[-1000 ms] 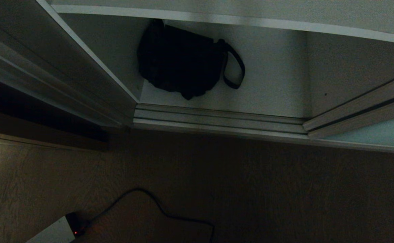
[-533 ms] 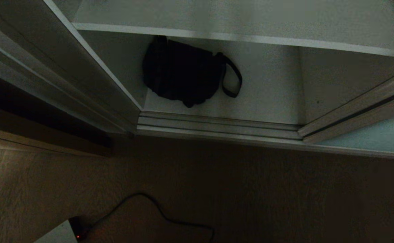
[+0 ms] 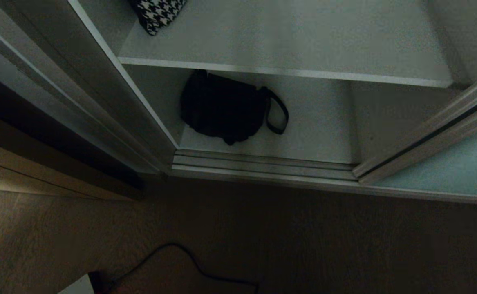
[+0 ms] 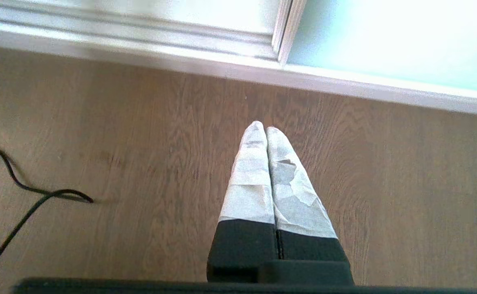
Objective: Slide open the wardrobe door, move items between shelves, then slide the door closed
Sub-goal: Close the door
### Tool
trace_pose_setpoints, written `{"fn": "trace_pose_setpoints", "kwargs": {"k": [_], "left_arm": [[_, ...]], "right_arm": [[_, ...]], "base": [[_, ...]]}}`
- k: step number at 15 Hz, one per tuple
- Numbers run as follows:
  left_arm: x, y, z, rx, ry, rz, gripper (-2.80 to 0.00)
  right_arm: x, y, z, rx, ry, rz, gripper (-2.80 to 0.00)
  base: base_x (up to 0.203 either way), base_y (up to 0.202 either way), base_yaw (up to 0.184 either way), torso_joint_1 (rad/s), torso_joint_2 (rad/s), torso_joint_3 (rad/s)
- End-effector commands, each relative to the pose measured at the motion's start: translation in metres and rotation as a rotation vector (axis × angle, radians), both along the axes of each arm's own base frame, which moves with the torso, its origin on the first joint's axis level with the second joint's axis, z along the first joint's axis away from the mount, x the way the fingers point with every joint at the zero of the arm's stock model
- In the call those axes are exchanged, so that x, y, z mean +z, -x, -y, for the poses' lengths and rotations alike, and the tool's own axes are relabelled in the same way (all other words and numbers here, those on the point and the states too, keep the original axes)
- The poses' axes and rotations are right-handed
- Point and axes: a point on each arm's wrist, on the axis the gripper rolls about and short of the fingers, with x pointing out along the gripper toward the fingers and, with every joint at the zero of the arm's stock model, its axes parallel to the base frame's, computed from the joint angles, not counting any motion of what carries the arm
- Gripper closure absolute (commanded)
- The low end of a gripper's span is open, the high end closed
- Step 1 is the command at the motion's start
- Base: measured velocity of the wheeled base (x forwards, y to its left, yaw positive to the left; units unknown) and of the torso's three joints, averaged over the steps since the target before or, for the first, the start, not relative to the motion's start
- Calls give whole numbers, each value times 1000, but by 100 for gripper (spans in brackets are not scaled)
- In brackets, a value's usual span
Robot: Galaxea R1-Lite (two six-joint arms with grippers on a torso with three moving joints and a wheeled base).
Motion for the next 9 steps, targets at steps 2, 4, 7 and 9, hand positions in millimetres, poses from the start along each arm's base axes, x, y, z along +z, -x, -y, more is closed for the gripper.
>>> {"fn": "trace_pose_setpoints", "kwargs": {"k": [2, 4, 7, 9], "left_arm": [[0, 0, 0, 0, 1, 0, 0], [0, 0, 0, 0, 1, 0, 0], [0, 0, 0, -1, -4, 0, 0], [0, 0, 0, -1, -4, 1, 0]], "right_arm": [[0, 0, 0, 2, 4, 3, 0], [0, 0, 0, 1, 9, 3, 0], [0, 0, 0, 2, 9, 3, 0], [0, 0, 0, 2, 5, 2, 0]], "base": [[0, 0, 0, 0, 2, 202], [0, 0, 0, 3, 4, 204], [0, 0, 0, 2, 1, 198], [0, 0, 0, -1, 4, 205]]}}
